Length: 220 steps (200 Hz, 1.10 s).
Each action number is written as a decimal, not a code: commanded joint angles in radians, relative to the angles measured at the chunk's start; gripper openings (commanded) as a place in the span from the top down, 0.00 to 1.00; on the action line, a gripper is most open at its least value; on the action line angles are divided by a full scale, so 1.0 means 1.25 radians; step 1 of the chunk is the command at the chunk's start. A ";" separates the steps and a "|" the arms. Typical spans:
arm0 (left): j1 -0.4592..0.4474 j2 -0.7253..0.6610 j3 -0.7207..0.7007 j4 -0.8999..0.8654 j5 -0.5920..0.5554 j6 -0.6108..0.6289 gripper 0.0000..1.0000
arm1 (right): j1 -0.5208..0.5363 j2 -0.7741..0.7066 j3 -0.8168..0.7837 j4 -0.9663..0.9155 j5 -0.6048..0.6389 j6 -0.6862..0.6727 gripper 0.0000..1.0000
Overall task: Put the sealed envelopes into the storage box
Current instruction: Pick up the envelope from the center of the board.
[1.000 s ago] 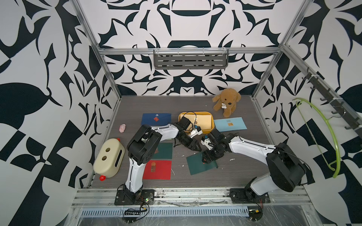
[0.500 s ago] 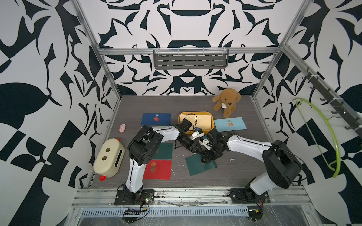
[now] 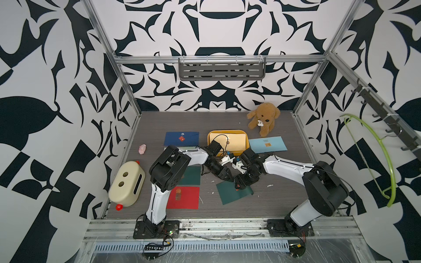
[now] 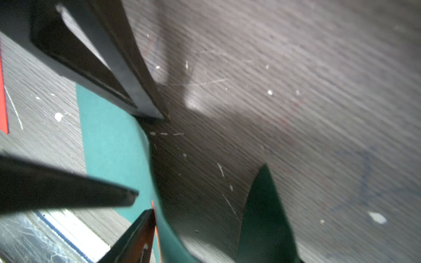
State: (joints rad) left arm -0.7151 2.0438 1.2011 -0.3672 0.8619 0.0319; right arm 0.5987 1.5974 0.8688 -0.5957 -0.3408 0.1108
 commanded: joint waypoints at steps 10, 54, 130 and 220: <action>-0.026 0.021 -0.017 -0.034 0.068 0.042 0.69 | -0.017 0.015 0.049 0.037 0.013 -0.006 0.32; -0.026 0.013 -0.020 -0.033 0.053 0.041 0.80 | -0.025 0.028 0.060 0.037 0.014 -0.007 0.33; -0.024 0.000 -0.020 -0.043 0.035 0.033 1.00 | -0.047 0.018 0.061 0.032 0.033 -0.007 0.30; -0.017 -0.051 -0.016 -0.089 -0.012 -0.001 1.00 | -0.202 -0.096 0.217 -0.097 0.098 -0.002 0.20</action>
State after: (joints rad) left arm -0.7311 2.0190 1.1870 -0.4400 0.8581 0.0311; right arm 0.3923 1.4918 1.0412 -0.6872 -0.2760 0.0803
